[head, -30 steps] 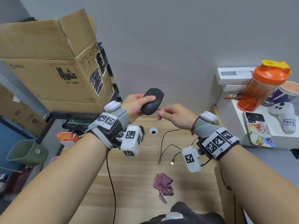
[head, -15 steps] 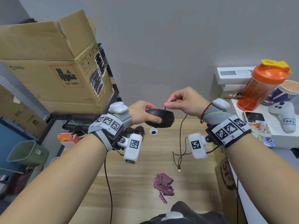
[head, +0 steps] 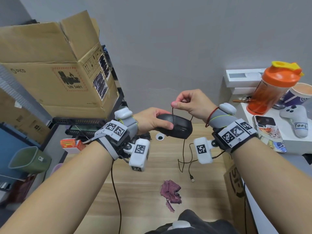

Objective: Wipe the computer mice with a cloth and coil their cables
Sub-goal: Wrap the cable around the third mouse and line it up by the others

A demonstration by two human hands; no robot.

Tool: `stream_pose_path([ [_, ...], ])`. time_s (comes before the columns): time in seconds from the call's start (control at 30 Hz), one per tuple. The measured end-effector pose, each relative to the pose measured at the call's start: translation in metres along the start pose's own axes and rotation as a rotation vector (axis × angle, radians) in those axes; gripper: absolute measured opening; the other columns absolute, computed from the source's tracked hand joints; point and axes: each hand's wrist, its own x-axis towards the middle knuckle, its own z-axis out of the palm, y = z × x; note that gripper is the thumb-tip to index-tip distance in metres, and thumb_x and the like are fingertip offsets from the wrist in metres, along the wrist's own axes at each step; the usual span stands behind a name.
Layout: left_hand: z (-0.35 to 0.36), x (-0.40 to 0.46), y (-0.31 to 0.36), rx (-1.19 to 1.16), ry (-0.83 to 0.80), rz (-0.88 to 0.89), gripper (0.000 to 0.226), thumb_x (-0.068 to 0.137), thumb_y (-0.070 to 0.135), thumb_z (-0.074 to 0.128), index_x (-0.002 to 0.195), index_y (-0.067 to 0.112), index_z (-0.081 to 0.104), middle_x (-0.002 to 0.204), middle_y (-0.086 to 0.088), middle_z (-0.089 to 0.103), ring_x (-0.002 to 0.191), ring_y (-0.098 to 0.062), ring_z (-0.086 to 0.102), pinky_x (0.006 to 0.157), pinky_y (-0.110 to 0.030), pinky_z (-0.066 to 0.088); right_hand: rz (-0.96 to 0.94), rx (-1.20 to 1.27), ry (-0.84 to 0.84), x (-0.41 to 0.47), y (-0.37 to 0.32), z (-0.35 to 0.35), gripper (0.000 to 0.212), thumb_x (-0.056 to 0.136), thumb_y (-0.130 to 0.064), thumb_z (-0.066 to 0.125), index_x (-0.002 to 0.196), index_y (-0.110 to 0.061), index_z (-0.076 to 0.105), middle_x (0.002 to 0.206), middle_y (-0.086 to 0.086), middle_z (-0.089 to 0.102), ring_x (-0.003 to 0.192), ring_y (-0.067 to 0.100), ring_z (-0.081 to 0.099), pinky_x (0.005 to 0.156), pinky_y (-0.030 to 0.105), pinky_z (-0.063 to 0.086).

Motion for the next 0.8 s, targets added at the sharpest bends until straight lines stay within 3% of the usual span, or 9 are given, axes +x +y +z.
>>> stream_pose_path([
  [0.1,-0.001,0.003,-0.004,-0.047,0.061,-0.051,0.05,0.072,0.019,0.075,0.117,-0.002,0.065,0.111,-0.028,0.063,0.099,-0.034,0.057,0.102,-0.05,0.043,-0.064,0.18,0.106,-0.003,-0.008,-0.005,0.022,0.081,-0.019,0.078,0.067,-0.017,0.06,0.052,-0.008,0.044,0.046,0.003,0.033,0.049,0.014,0.031],
  [0.23,0.001,0.003,-0.002,-0.016,0.082,-0.082,0.048,0.076,0.027,0.077,0.116,0.002,0.068,0.105,-0.02,0.065,0.088,-0.028,0.059,0.067,-0.023,0.047,-0.173,0.2,0.106,-0.005,-0.023,-0.008,0.022,0.079,-0.019,0.079,0.065,-0.021,0.062,0.049,-0.016,0.043,0.05,0.003,0.035,0.053,0.013,0.036],
  [0.3,0.0,0.002,-0.002,-0.026,0.071,-0.066,0.042,0.073,0.026,0.08,0.112,0.01,0.072,0.111,-0.02,0.069,0.098,-0.034,0.065,0.08,-0.029,0.053,-0.173,0.155,0.097,-0.003,-0.026,-0.009,0.023,0.078,-0.021,0.08,0.064,-0.022,0.062,0.049,-0.016,0.041,0.052,0.006,0.035,0.056,0.018,0.038],
  [0.4,-0.002,0.002,-0.001,-0.1,0.027,-0.006,0.04,0.074,0.016,0.08,0.114,0.011,0.072,0.119,-0.02,0.069,0.116,-0.038,0.063,0.106,-0.044,0.047,-0.11,0.096,0.126,-0.002,-0.017,-0.013,0.023,0.079,-0.022,0.079,0.065,-0.02,0.061,0.049,-0.012,0.037,0.049,0.005,0.031,0.052,0.017,0.032],
  [0.53,-0.006,0.0,0.001,-0.033,0.005,0.051,0.049,0.072,0.014,0.082,0.119,0.012,0.069,0.118,-0.015,0.071,0.116,-0.033,0.064,0.104,-0.042,0.049,0.021,0.029,0.091,-0.005,0.005,-0.015,0.023,0.081,-0.029,0.077,0.066,-0.018,0.063,0.051,-0.006,0.039,0.046,0.005,0.03,0.047,0.017,0.028],
  [0.63,-0.002,-0.001,0.002,-0.066,-0.032,0.091,0.053,0.072,0.01,0.081,0.123,0.009,0.065,0.117,-0.014,0.071,0.112,-0.032,0.066,0.098,-0.04,0.052,0.096,0.026,0.001,-0.009,0.018,-0.012,0.022,0.086,-0.033,0.071,0.071,-0.018,0.067,0.057,-0.004,0.052,0.05,0.006,0.041,0.049,0.02,0.034],
  [0.7,0.0,-0.002,0.005,-0.199,-0.051,0.147,0.051,0.075,0.004,0.077,0.124,0.007,0.063,0.111,-0.01,0.073,0.102,-0.025,0.07,0.086,-0.034,0.056,0.13,0.012,-0.016,-0.012,0.026,-0.006,0.019,0.089,-0.017,0.069,0.07,-0.019,0.066,0.062,0.001,0.059,0.053,0.006,0.048,0.053,0.022,0.04],
  [0.77,-0.001,-0.002,0.009,-0.319,-0.038,0.199,0.049,0.079,0.002,0.072,0.126,0.003,0.061,0.109,-0.01,0.073,0.099,-0.023,0.07,0.081,-0.03,0.056,0.158,0.0,-0.008,-0.016,0.032,0.003,0.034,0.086,0.001,0.056,0.06,-0.019,0.061,0.049,-0.004,0.052,0.042,0.005,0.044,0.048,0.022,0.038],
  [0.8,-0.002,-0.001,0.01,-0.352,-0.002,0.216,0.044,0.082,0.001,0.069,0.125,0.002,0.062,0.108,-0.012,0.072,0.098,-0.024,0.07,0.081,-0.03,0.056,0.169,0.027,-0.025,-0.019,0.034,0.008,0.036,0.087,0.0,0.053,0.057,-0.018,0.06,0.045,-0.005,0.047,0.04,0.008,0.04,0.047,0.022,0.035],
])
